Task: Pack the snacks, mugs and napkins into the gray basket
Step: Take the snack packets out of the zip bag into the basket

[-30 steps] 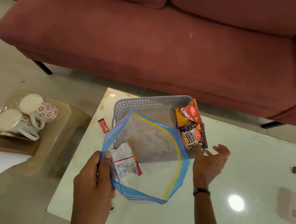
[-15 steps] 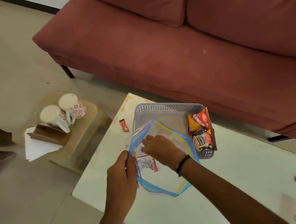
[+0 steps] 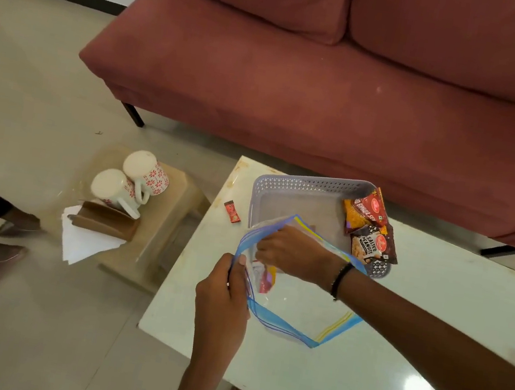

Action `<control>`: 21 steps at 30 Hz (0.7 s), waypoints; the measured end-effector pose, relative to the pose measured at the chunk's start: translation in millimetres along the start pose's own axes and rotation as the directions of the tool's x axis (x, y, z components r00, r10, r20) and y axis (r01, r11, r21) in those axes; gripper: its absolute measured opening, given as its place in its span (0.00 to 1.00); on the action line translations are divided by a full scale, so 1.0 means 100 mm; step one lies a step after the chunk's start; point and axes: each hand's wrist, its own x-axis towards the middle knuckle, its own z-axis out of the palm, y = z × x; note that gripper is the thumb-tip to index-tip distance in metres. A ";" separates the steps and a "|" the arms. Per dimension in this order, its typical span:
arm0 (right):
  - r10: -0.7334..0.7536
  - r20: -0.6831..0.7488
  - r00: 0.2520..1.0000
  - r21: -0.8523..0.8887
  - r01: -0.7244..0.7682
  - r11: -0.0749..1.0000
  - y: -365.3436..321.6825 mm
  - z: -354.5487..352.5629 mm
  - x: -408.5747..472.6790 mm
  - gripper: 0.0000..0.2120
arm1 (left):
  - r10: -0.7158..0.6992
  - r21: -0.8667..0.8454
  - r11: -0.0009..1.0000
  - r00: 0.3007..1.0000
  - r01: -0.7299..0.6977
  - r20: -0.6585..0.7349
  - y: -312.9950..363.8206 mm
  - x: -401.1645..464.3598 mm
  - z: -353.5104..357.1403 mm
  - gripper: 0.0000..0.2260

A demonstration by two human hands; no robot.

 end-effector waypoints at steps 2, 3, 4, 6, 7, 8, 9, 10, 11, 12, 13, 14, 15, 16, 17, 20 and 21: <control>0.043 -0.087 0.995 0.153 -0.030 0.988 0.10 -0.28 -0.09 0.05 | 0.001 -0.012 1.000 1.000 -0.001 -0.013 0.06 0.05 0.00 0.10; 0.077 -0.083 0.994 0.220 -0.057 0.974 0.17 -0.43 -0.15 0.06 | -0.007 -0.022 1.000 1.000 0.006 -0.015 0.10 0.07 0.00 0.10; 0.141 -0.081 0.987 0.271 -0.114 0.956 0.23 -0.61 -0.23 0.06 | -0.012 -0.037 0.999 1.000 0.011 -0.018 0.15 0.11 0.01 0.10; 0.254 -0.126 0.959 0.296 -0.208 0.932 0.37 -0.95 -0.41 0.04 | -0.019 -0.076 0.997 0.999 0.016 -0.033 0.25 0.18 0.04 0.11; 0.293 -0.170 0.941 0.289 -0.237 0.928 0.43 -1.09 -0.49 0.04 | -0.022 -0.093 0.995 0.999 0.018 -0.039 0.30 0.22 0.06 0.12; 0.326 -0.213 0.921 0.282 -0.261 0.923 0.50 -1.23 -0.56 0.03 | -0.020 -0.101 0.995 0.999 0.016 -0.043 0.35 0.27 0.09 0.13; 0.366 -0.249 0.897 0.294 -0.290 0.911 0.56 -1.37 -0.63 0.02 | -0.013 -0.094 0.996 0.999 0.009 -0.048 0.39 0.33 0.11 0.13; 0.417 -0.280 0.865 0.325 -0.323 0.889 0.63 -1.50 -0.68 0.02 | -0.006 -0.080 0.997 0.999 0.001 -0.054 0.42 0.39 0.14 0.13; 0.478 -0.309 0.822 0.378 -0.355 0.855 0.70 -1.61 -0.74 0.03 | 0.002 -0.068 0.998 0.998 -0.006 -0.064 0.44 0.46 0.18 0.13; 0.549 -0.342 0.763 0.437 -0.388 0.811 0.78 -1.68 -0.79 0.03 | 0.012 -0.060 0.998 0.997 -0.017 -0.076 0.45 0.52 0.21 0.13; 0.618 -0.383 0.686 0.492 -0.415 0.766 0.86 -1.72 -0.84 0.04 | 0.022 -0.056 0.998 0.996 -0.027 -0.088 0.45 0.58 0.24 0.13; 0.681 -0.425 0.596 0.539 -0.438 0.720 0.93 -1.74 -0.89 0.05 | 0.024 -0.050 0.998 0.995 -0.029 -0.101 0.43 0.64 0.25 0.13; 0.734 -0.461 0.498 0.580 -0.457 0.674 1.01 -1.73 -0.95 0.05 | 0.016 -0.037 0.999 0.993 -0.020 -0.116 0.41 0.71 0.25 0.14; 0.778 -0.485 0.399 0.614 -0.478 0.628 1.09 -1.69 -1.02 0.04 | 0.000 -0.029 1.000 0.991 -0.004 -0.135 0.36 0.79 0.24 0.14; 0.815 -0.490 0.311 0.640 -0.507 0.578 1.17 -1.62 -1.08 0.04 | -0.022 -0.035 0.999 0.988 0.017 -0.150 0.30 0.87 0.22 0.14; 0.890 -0.419 0.180 0.668 -0.603 0.437 1.36 -1.22 -1.19 0.04 | -0.076 -0.108 0.992 0.989 0.062 -0.129 0.16 1.03 0.12 0.17; 0.914 -0.364 0.178 0.674 -0.628 0.390 1.39 -1.01 -1.19 0.02 | -0.086 -0.116 0.991 0.990 0.072 -0.113 0.12 1.04 0.09 0.18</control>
